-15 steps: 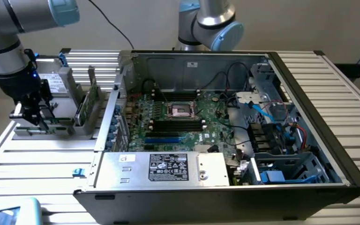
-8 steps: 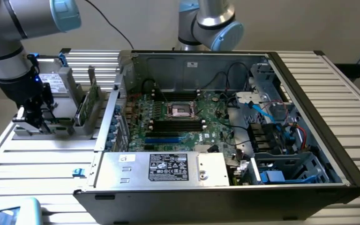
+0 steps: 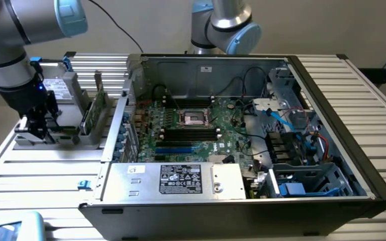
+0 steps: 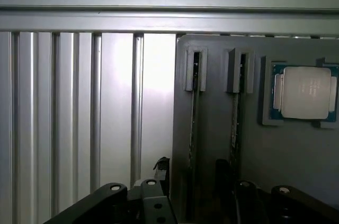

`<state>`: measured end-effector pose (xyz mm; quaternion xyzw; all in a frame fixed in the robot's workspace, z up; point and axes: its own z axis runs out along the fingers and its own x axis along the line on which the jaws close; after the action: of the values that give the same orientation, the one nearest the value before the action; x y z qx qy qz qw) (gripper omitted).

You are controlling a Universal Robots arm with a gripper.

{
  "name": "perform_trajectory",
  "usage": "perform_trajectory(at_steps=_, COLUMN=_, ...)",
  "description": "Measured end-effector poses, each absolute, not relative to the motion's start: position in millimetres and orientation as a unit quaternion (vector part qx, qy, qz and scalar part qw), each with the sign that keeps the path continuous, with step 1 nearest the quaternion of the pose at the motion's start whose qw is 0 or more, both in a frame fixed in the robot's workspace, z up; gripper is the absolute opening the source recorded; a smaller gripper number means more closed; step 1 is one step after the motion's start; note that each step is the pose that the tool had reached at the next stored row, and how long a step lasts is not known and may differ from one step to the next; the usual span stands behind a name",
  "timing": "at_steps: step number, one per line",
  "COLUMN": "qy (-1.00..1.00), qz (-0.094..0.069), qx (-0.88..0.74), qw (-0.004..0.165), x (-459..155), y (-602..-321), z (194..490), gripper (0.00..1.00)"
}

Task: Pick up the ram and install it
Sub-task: 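Pick up the ram and move it above insertion slot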

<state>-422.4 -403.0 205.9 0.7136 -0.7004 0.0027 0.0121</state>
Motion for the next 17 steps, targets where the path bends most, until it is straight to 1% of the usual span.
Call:
perform_trajectory(at_steps=12, qy=-0.701, qz=0.002, qx=0.713, qw=0.011, x=-424.0, y=-403.1, z=197.8, gripper=0.49)
perform_trajectory(at_steps=13, qy=-0.701, qz=0.002, qx=0.713, qw=0.011, x=-424.2, y=-403.0, z=197.6, gripper=0.46)
perform_trajectory(at_steps=14, qy=-0.702, qz=0.002, qx=0.712, qw=0.011, x=-424.2, y=-403.0, z=197.4, gripper=0.46)
perform_trajectory(at_steps=17, qy=-0.702, qz=0.002, qx=0.712, qw=0.011, x=-424.5, y=-403.0, z=197.3, gripper=0.28)
